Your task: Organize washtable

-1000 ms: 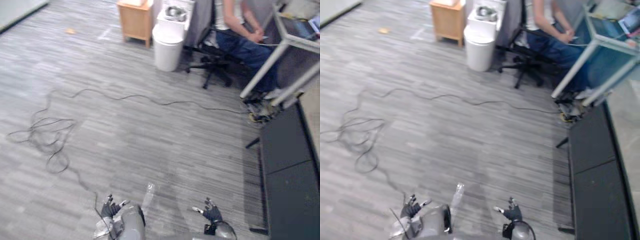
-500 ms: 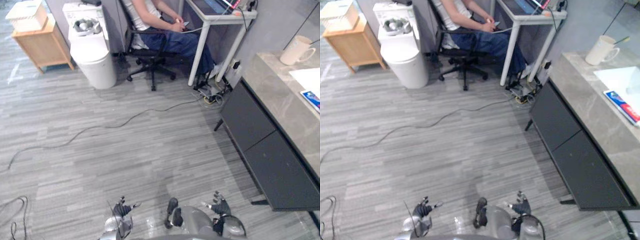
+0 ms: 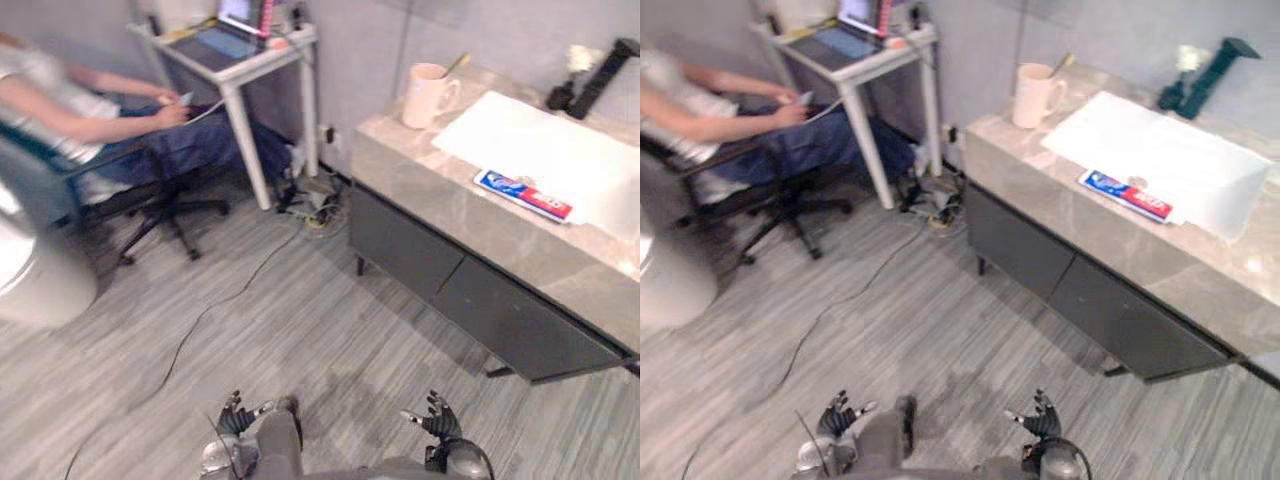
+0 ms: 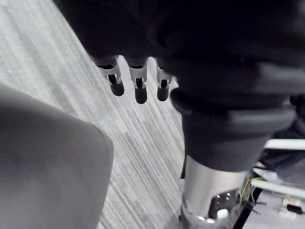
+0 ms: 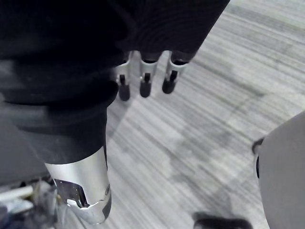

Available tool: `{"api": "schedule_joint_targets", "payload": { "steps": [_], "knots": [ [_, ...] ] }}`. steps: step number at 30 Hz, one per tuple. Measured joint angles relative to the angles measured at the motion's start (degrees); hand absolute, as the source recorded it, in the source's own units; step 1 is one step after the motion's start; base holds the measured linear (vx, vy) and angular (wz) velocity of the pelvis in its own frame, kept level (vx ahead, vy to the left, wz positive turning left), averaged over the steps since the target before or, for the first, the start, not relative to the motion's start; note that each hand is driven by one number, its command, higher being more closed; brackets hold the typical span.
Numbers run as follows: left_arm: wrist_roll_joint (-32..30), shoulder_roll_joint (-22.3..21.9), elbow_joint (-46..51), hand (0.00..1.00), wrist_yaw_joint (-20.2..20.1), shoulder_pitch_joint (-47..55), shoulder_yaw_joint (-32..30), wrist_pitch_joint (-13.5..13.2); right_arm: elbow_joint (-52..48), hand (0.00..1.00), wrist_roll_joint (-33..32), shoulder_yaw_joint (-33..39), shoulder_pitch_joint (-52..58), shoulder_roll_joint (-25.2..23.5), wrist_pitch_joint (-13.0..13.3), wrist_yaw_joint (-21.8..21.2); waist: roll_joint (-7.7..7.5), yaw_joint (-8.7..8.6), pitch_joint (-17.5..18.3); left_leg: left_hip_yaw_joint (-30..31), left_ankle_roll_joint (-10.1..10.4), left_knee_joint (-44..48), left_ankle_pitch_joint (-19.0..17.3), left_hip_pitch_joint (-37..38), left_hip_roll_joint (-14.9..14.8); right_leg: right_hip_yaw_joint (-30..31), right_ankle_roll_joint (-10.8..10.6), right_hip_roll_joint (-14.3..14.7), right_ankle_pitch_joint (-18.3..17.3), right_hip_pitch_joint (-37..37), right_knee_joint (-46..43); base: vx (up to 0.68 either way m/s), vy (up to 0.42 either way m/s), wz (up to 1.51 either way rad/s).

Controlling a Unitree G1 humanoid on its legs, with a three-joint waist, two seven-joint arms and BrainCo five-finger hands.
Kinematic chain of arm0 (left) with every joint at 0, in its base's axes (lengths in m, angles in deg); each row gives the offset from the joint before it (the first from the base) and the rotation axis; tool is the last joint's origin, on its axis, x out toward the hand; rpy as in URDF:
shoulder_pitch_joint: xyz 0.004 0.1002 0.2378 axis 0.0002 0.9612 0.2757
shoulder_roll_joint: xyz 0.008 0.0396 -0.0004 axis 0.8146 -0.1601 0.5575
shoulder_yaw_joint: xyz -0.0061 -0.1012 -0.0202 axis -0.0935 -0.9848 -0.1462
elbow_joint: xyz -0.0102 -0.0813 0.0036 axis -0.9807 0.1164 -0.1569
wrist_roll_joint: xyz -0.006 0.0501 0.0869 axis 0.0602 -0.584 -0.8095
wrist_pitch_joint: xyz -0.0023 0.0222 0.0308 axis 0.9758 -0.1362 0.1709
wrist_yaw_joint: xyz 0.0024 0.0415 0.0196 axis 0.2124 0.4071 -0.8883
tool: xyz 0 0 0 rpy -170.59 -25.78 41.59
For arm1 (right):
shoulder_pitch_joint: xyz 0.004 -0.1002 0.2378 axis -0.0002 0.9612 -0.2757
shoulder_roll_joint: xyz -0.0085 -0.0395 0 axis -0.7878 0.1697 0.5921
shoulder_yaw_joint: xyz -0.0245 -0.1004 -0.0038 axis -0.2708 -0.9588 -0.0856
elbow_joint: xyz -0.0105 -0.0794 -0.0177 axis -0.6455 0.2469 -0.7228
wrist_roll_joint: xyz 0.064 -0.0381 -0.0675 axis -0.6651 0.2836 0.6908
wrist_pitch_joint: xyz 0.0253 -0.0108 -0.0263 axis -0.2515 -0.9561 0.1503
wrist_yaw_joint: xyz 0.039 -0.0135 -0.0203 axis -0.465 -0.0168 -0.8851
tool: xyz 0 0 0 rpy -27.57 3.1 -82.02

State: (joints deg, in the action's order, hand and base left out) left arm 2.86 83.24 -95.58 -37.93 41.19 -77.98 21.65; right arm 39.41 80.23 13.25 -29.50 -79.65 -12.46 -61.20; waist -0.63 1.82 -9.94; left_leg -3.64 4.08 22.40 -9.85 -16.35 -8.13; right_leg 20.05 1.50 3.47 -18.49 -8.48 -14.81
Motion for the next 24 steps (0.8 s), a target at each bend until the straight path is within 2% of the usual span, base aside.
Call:
{"api": "schedule_joint_targets", "payload": {
  "steps": [1, 2, 3, 4, 5, 6, 7, 9, 10, 11, 12, 13, 14, 15, 17, 19, 20, 21, 24],
  "knots": [
    [0.2, 0.7, -0.3, 0.00, 0.0, 0.2, -0.3, 0.1, 0.1, 0.00, 0.0, -0.1, 1.2, -0.4, -0.6, 0.0, -1.96, 0.66, 1.6, -4.4, -1.3, 1.3, 2.4, 1.7, 0.5, 0.9, -3.1, -1.9, -1.6, 1.4, -5.0, 0.68, 0.552, -1.34],
    [0.2, 1.3, -0.3, 0.00, 0.0, 0.3, -0.4, 0.0, -0.1, 0.00, 0.2, -0.4, 1.4, -1.2, -0.7, 0.0, -3.43, 0.62, 2.2, -7.1, -2.4, 1.1, 1.0, 3.2, 1.0, 0.4, -4.9, -3.2, -1.7, 3.4, -8.9, 0.67, 0.545, -1.31],
    [0.2, 1.6, -0.3, 0.00, 0.1, 0.2, -0.5, 0.0, -0.1, 0.00, 0.3, -0.5, 1.4, -1.9, -0.8, -0.1, -4.02, 0.48, 2.3, -8.9, -2.9, 1.3, 0.1, 4.1, 1.1, 0.0, -5.7, -3.8, -1.2, 4.8, -11.4, 0.47, 0.407, -1.10],
    [0.2, 1.9, -0.7, 0.00, 0.1, -0.3, -0.6, 0.3, -0.3, 0.00, 0.5, -0.5, 1.1, -2.1, -0.8, -0.3, -3.89, 0.52, 2.1, -11.6, -4.4, 0.4, -1.0, 6.6, 1.1, -2.9, -7.4, -5.1, -0.5, 6.9, -15.1, 0.41, 0.364, -1.45],
    [0.2, 1.7, -1.6, 0.00, 0.2, -0.6, -0.4, 0.8, 0.0, 0.00, 0.4, -0.3, 0.1, -1.9, -0.9, -0.5, -3.99, 0.99, 2.2, -14.8, -4.7, -2.4, -1.8, 11.3, 0.7, -7.5, -7.5, -6.0, -1.1, 9.0, -18.8, 0.36, 0.342, -1.56],
    [0.3, 1.4, -1.9, 0.00, 0.2, -0.6, -0.4, 0.9, 0.0, 0.00, 0.4, -0.3, -0.3, -2.0, -0.8, -0.5, -2.70, 1.20, 1.8, -16.3, -4.6, -4.1, -2.0, 13.7, 0.3, -9.9, -7.5, -6.1, -1.4, 10.1, -20.3, 0.30, 0.308, -1.59],
    [0.4, 0.9, -2.7, 0.00, 0.1, -1.1, -0.3, 1.1, -0.1, 0.00, 0.4, -0.4, -0.8, -2.2, -0.6, -0.6, -1.98, 0.67, 1.8, -18.2, -4.6, -7.6, -2.1, 17.8, 0.0, -16.1, -6.2, -6.5, -2.2, 11.5, -20.8, 0.23, 0.268, -1.23],
    [0.7, 0.4, -4.3, 0.00, 0.0, -4.1, 0.3, 1.1, 0.9, 0.00, 0.5, -0.4, -2.0, -2.1, -0.2, -0.7, -1.65, 0.23, 1.8, -21.4, -4.1, -13.1, -2.5, 22.3, 0.4, -26.8, -5.5, -6.5, -2.4, 16.7, -19.7, 0.22, 0.229, -0.95],
    [0.7, 0.4, -4.8, 0.00, 0.0, -5.0, 0.8, 1.2, 1.4, 0.00, 0.5, -0.3, -2.4, -1.9, -0.3, -0.7, -1.65, 0.22, 1.8, -22.0, -4.0, -14.1, -2.5, 22.7, 0.7, -28.9, -5.4, -6.6, -2.3, 18.5, -19.0, 0.19, 0.153, -0.54],
    [0.7, 0.8, -5.5, 0.00, 0.0, -5.7, 2.1, 1.2, 2.4, 0.00, 0.6, -0.3, -3.2, -1.4, -0.2, -0.7, -1.57, 0.05, 1.8, -22.6, -4.0, -15.0, -2.5, 23.1, 0.9, -31.5, -4.4, -6.4, -1.7, 20.8, -17.8, 0.21, 0.123, -0.22],
    [0.7, 1.2, -6.3, 0.00, -0.1, -5.9, 3.3, 1.2, 3.4, 0.00, 1.2, -0.1, -4.2, -0.7, -0.4, -0.7, -1.53, -1.05, 1.7, -22.7, -4.0, -15.7, -2.5, 23.7, 1.7, -32.8, -2.1, -5.9, -0.2, 22.5, -15.4, 0.23, 0.102, 0.03],
    [0.7, 1.3, -7.2, 0.00, -0.1, -5.8, 3.7, 1.4, 3.8, 0.00, 1.6, 0.5, -4.2, -0.2, -0.4, -0.7, -1.59, -1.80, 1.6, -22.2, -3.9, -15.9, -2.5, 24.7, 2.4, -32.4, -0.7, -5.5, 1.1, 22.8, -13.1, 0.29, 0.032, 0.34],
    [0.6, 1.1, -7.5, 0.00, -0.1, -5.2, 3.6, 1.5, 4.7, 0.00, 1.6, 1.3, -3.9, 0.2, -0.4, -0.7, -1.61, -2.40, 1.6, -21.1, -3.2, -15.9, -2.9, 26.1, 3.2, -32.4, -0.5, -5.6, 2.9, 22.2, -10.4, 0.44, -0.058, 0.61],
    [0.6, 0.6, -7.6, 0.00, -0.1, -4.5, 3.3, 1.5, 4.5, 0.00, 0.9, 2.7, -3.0, 0.1, -0.6, -0.6, -1.83, -2.57, 1.4, -19.9, -0.9, -14.0, -4.4, 28.2, 3.7, -32.3, 1.1, -5.8, 6.4, 20.5, -9.8, 0.46, -0.083, 0.48],
    [0.5, 0.1, -6.9, 0.00, -0.1, -4.2, 1.8, 1.5, 4.5, 0.00, 0.9, 2.9, -3.2, 0.3, -0.5, -0.4, -1.07, -2.02, 0.9, -19.7, -0.5, -9.0, -4.6, 27.4, 2.2, -32.5, 1.3, -5.5, 5.9, 18.9, -9.7, 0.33, -0.108, 0.14],
    [0.2, -0.5, -5.7, 0.00, 0.0, -4.4, 0.9, 1.5, 3.9, 0.00, 0.9, 2.1, -3.3, 0.8, -0.3, -0.2, -0.03, -1.71, 0.0, -18.7, -0.2, 10.4, -4.2, 20.0, -2.1, -31.8, 2.0, -4.3, 5.1, 14.9, -6.5, 0.35, -0.146, -0.20],
    [0.2, -1.0, -4.5, 0.00, -0.1, -4.3, 0.6, 1.5, 3.5, 0.00, 0.8, 1.9, -3.3, 1.3, -0.5, 0.0, 0.92, -0.79, -0.7, -17.2, 0.2, 20.9, -4.5, 16.0, -5.4, -30.2, 2.6, -2.5, 4.8, 12.7, -5.0, 0.42, -0.067, -0.71],
    [0.2, -1.9, -3.5, 0.00, 0.0, -4.1, -0.1, 1.4, 3.5, 0.00, 0.3, 2.0, -3.3, 1.2, -0.8, 0.3, 1.05, -0.72, -0.9, -15.9, 0.0, 24.8, -4.9, 14.4, -6.2, -28.6, 3.2, -1.9, 4.4, 10.4, -4.3, 0.41, -0.033, -0.79],
    [0.2, -2.2, -2.2, 0.00, -0.1, -4.2, 0.2, 1.2, 3.5, 0.00, -0.1, 2.7, -3.2, 0.6, -0.9, 0.3, 0.08, -0.64, -1.3, -15.2, -0.2, 19.9, -5.0, 11.9, -5.5, -23.7, 3.2, -2.4, 4.4, 5.7, -1.3, 0.28, 0.050, -0.87]
  ]
}}
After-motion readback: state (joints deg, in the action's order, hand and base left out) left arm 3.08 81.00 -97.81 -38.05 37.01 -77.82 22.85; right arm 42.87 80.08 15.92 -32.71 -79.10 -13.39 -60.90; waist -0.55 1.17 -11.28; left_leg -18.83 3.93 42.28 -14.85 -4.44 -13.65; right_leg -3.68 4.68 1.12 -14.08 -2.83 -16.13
